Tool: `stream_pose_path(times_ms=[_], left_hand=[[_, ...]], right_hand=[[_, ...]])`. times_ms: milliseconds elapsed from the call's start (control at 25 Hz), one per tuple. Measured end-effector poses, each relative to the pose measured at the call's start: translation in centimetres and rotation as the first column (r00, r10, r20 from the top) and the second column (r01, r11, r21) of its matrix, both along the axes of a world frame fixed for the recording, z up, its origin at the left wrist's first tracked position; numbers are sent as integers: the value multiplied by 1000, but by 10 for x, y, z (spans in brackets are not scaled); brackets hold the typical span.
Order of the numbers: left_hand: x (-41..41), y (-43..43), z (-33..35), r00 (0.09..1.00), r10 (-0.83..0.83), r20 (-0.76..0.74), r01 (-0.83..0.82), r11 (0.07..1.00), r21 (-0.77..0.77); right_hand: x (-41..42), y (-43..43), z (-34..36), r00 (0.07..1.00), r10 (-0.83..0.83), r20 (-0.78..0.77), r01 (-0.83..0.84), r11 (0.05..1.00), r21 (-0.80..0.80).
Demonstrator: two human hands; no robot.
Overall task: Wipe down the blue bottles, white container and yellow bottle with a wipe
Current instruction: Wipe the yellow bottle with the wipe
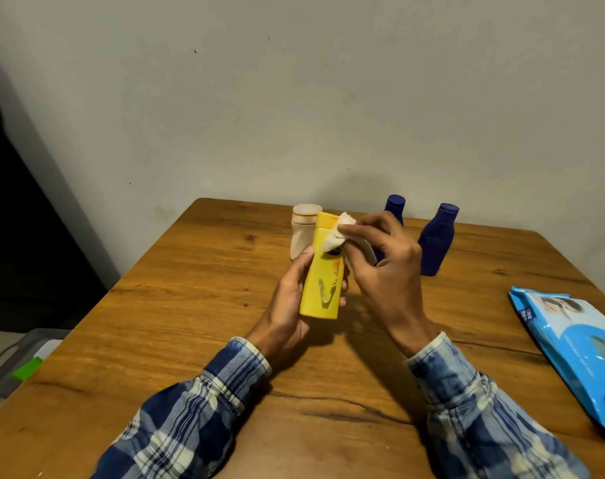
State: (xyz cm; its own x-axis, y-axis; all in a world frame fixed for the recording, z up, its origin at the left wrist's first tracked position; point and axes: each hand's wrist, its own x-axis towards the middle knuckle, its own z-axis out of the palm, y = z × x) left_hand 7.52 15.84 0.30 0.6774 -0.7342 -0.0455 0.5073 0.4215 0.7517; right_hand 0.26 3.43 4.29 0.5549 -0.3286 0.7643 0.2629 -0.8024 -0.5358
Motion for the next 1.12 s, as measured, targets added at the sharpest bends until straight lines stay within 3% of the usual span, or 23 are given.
stream_pose_path(times_ms=[160,240,320,400,480,560,720,880,960,1120], left_hand=[[5,1,0,1000,2,19,-1,1000,-16],[9,3,-2,1000,-5,15,6,999,-35],[9,3,-2,1000,-4,19,4,999,-35],[5,2,-1,999,-4,40,5,1000,-11],[1,0,3,997,-5,73,3,1000,17],[0,0,4,998,3,66,-5,1000,26],[6,5,0,1000,24,-10,-24,1000,-15],[5,3,3,993,32,117,-43,995,92],[5,2,4,993,46,112,-58,993,99],[15,10,6,999,53,-10,-54,997,-48]], right_hand=[[-5,-4,7,991,124,43,-129,980,151],[-6,-5,15,943,289,166,-332,866,374],[-6,-5,18,880,403,253,-476,746,466],[-4,-2,12,908,383,171,-419,824,381],[-2,0,4,981,179,81,-190,967,172],[0,0,-2,995,45,90,-52,996,70],[2,10,-9,992,125,-25,-127,984,-123],[2,1,-8,998,7,65,-5,1000,-20],[1,-1,-8,996,-40,78,41,999,-21],[3,12,-12,980,144,-137,-163,977,-139]])
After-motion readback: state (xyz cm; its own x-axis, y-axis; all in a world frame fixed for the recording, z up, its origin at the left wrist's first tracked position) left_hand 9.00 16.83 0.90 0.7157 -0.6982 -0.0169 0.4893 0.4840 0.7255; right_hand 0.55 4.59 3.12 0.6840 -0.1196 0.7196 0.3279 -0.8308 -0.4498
